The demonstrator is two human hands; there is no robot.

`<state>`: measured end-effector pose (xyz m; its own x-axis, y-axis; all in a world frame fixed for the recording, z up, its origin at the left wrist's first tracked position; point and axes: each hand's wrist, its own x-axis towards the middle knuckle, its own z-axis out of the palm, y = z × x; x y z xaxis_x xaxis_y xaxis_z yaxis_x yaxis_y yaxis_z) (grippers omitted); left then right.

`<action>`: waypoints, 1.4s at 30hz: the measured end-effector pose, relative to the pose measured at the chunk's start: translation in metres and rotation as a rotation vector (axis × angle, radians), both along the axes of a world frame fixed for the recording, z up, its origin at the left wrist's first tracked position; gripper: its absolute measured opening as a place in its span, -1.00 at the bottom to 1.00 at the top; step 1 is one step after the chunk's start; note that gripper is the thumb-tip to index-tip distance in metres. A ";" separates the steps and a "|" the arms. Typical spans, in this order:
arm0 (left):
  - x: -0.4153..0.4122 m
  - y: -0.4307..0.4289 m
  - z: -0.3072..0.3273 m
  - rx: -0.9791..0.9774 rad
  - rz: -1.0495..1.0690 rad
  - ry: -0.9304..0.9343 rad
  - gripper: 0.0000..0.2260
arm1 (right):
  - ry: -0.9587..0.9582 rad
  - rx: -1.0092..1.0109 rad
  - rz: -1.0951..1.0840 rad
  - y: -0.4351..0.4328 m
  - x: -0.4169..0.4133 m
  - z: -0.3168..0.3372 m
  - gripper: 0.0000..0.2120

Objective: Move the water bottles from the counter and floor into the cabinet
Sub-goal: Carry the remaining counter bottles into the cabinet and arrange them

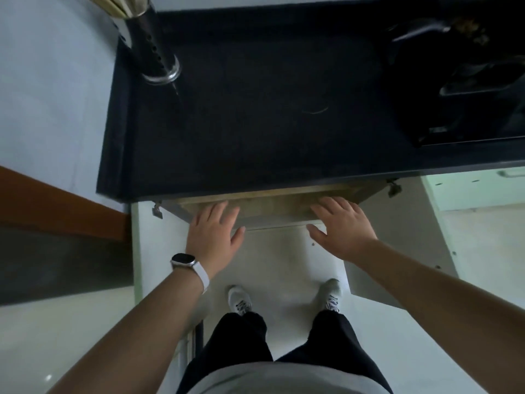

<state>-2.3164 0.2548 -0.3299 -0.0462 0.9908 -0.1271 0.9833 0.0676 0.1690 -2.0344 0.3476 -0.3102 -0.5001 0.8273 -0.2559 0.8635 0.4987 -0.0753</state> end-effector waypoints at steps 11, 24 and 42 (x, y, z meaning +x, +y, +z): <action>-0.041 -0.064 0.022 -0.277 0.317 0.234 -0.53 | -0.112 -0.023 -0.231 -0.010 0.079 0.003 -0.47; -0.021 -0.144 0.003 -0.459 0.771 0.071 -0.55 | -0.270 -0.089 -0.467 -0.005 0.199 -0.020 -0.47; 0.026 -0.140 -0.017 -0.410 0.596 0.074 -0.62 | -0.066 -0.294 -0.451 -0.024 0.156 -0.023 -0.48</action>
<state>-2.2909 0.1148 -0.3468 -0.5864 0.6675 -0.4588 0.7672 0.6395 -0.0502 -1.8783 0.3236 -0.3329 -0.0869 0.8448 -0.5280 0.9946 0.0433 -0.0943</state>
